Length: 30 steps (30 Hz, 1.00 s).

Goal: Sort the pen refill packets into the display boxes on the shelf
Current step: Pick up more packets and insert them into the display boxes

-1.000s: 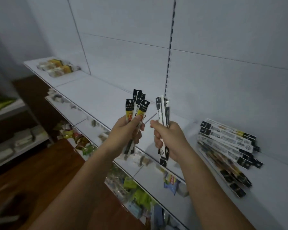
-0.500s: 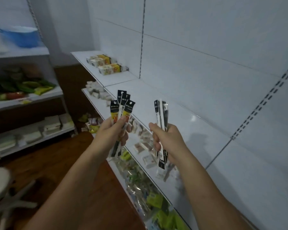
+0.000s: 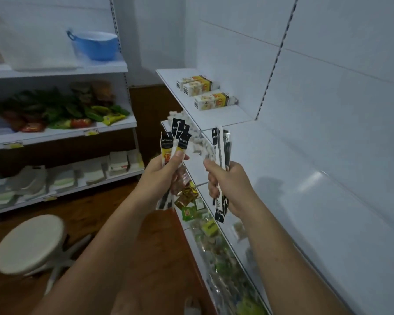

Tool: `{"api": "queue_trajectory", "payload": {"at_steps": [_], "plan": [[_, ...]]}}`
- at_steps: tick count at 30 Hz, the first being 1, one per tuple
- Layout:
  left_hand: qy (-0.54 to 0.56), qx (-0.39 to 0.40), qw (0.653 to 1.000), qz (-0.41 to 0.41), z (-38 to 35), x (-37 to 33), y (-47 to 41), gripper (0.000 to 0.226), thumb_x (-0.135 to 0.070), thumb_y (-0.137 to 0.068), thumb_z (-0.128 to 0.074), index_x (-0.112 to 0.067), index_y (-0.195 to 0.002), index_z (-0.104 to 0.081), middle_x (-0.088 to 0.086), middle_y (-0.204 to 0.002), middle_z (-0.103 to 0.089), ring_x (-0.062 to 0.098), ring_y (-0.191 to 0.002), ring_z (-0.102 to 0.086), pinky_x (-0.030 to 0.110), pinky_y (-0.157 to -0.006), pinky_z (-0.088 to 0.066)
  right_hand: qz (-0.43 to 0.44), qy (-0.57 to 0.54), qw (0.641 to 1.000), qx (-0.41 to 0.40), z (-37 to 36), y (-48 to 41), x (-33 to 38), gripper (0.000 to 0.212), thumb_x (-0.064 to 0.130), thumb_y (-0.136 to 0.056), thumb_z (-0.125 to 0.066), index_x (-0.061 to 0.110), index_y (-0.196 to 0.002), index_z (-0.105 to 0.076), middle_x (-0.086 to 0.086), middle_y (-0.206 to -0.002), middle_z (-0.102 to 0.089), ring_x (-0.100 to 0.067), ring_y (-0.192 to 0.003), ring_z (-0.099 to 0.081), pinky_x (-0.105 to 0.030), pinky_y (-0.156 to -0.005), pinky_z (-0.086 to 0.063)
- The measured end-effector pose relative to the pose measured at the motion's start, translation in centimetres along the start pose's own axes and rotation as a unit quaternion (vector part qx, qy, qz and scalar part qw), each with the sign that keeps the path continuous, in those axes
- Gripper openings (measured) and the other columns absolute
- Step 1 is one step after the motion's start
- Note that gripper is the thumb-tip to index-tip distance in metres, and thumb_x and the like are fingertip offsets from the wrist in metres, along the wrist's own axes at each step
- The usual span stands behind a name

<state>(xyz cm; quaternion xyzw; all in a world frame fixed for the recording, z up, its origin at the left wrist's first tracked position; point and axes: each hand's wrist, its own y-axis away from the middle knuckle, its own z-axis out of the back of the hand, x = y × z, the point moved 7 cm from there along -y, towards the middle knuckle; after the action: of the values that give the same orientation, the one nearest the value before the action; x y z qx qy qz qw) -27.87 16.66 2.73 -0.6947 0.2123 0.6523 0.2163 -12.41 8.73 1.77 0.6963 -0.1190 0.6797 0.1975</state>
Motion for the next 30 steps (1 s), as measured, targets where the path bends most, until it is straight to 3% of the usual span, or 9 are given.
{"api": "queue_trajectory", "payload": {"at_steps": [5,10,16,21,24,30], "plan": [[-0.025,-0.044,0.999,0.007,2.6,-0.1,-8.5,0.036,-0.040,-0.109,-0.049,-0.008,-0.111,-0.065,0.014,-0.079,-0.051,0.018,-0.053,-0.048,0.030,-0.050,-0.042,0.006,-0.024,1.000,0.015,-1.0,-9.0,0.8,0.031,0.031,-0.099,-0.069,0.007,-0.085,-0.055,-0.008,-0.059,-0.042,-0.021,-0.046,-0.040,-0.031,-0.051,-0.040],[-0.028,-0.064,0.997,0.015,4.8,-0.7,-16.2,0.038,-0.042,-0.108,-0.050,-0.007,-0.111,-0.067,0.004,-0.072,-0.056,0.020,-0.055,-0.049,0.034,-0.053,-0.042,-0.008,-0.029,0.999,0.028,-2.1,-17.8,1.8,0.034,0.032,-0.099,-0.069,0.008,-0.078,-0.056,-0.008,-0.058,-0.045,-0.022,-0.046,-0.041,-0.033,-0.054,-0.042],[-0.031,-0.069,0.997,0.009,7.7,-1.6,-22.9,0.039,-0.040,-0.109,-0.048,-0.006,-0.114,-0.066,0.003,-0.074,-0.056,0.020,-0.056,-0.049,0.032,-0.052,-0.042,-0.021,-0.047,0.998,0.039,-4.6,-25.7,2.5,0.030,0.031,-0.098,-0.070,0.009,-0.084,-0.055,-0.003,-0.059,-0.047,-0.021,-0.047,-0.042,-0.033,-0.052,-0.041],[-0.014,-0.054,0.998,0.003,11.2,-1.3,-28.8,0.036,-0.041,-0.109,-0.047,-0.011,-0.111,-0.067,0.004,-0.074,-0.056,0.021,-0.056,-0.048,0.031,-0.050,-0.042,-0.014,-0.036,0.999,0.036,-7.0,-31.7,2.9,0.028,0.031,-0.098,-0.069,0.008,-0.089,-0.058,-0.006,-0.060,-0.045,-0.022,-0.047,-0.042,-0.031,-0.050,-0.042],[-0.013,-0.031,0.999,-0.005,13.6,-0.8,-33.0,0.033,-0.043,-0.108,-0.049,-0.019,-0.100,-0.070,0.002,-0.073,-0.058,0.019,-0.054,-0.049,0.031,-0.049,-0.041,-0.009,-0.024,1.000,0.018,-8.8,-35.7,3.2,0.034,0.032,-0.098,-0.070,0.008,-0.079,-0.055,-0.007,-0.059,-0.043,-0.023,-0.047,-0.041,-0.033,-0.052,-0.042],[-0.031,0.050,0.998,-0.017,18.3,-0.5,-41.0,0.049,-0.046,-0.110,-0.045,0.001,-0.098,-0.056,0.012,-0.079,-0.048,0.021,-0.055,-0.042,0.032,-0.051,-0.037,-0.013,-0.018,0.998,-0.059,-12.5,-42.7,4.1,0.036,0.033,-0.096,-0.072,0.006,-0.078,-0.057,-0.009,-0.059,-0.047,-0.022,-0.047,-0.042,-0.033,-0.054,-0.042]]}}
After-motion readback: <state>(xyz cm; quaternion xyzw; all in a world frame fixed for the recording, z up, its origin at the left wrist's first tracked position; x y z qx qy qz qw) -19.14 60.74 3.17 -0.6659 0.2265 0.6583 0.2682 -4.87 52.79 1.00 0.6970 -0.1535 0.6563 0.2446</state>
